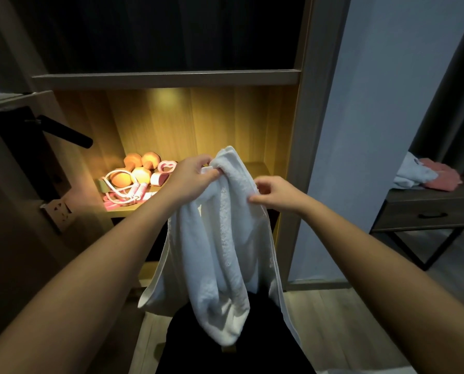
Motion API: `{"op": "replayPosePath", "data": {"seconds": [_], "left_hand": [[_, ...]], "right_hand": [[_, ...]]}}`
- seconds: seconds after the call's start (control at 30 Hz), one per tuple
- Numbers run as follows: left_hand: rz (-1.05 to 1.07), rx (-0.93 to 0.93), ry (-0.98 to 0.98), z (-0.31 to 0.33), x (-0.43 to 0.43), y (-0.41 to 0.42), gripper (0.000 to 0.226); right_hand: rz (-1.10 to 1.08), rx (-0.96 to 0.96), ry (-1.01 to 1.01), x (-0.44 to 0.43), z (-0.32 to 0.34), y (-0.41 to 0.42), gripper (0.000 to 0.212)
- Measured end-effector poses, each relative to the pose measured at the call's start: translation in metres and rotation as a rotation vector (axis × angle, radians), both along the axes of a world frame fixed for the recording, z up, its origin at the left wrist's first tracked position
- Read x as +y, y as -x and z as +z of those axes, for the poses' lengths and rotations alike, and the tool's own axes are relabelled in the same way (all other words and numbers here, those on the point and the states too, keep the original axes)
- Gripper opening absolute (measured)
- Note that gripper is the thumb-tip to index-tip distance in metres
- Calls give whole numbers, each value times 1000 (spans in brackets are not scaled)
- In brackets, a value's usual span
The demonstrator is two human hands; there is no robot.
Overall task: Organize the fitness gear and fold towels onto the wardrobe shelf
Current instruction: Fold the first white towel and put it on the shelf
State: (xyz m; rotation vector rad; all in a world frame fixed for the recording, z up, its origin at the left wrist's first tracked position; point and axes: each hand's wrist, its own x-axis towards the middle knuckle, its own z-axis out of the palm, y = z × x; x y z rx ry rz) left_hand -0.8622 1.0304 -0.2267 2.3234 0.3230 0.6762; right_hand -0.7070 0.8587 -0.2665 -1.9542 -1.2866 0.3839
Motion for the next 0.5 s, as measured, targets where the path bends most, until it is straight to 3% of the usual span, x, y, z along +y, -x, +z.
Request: {"op": "replayPosePath", "data": {"seconds": [0.1, 0.17, 0.33, 0.5], "left_hand": [[-53, 17, -21, 1, -6, 0, 12], [-75, 34, -52, 1, -10, 2, 17], [-86, 64, -138, -3, -8, 2, 13], [161, 30, 19, -3, 14, 2, 20]], "right_hand": [[60, 137, -243, 12, 29, 22, 25], [35, 76, -312, 17, 39, 29, 19], [-16, -5, -344, 22, 39, 37, 23], [-89, -78, -276, 29, 35, 41, 25]]}}
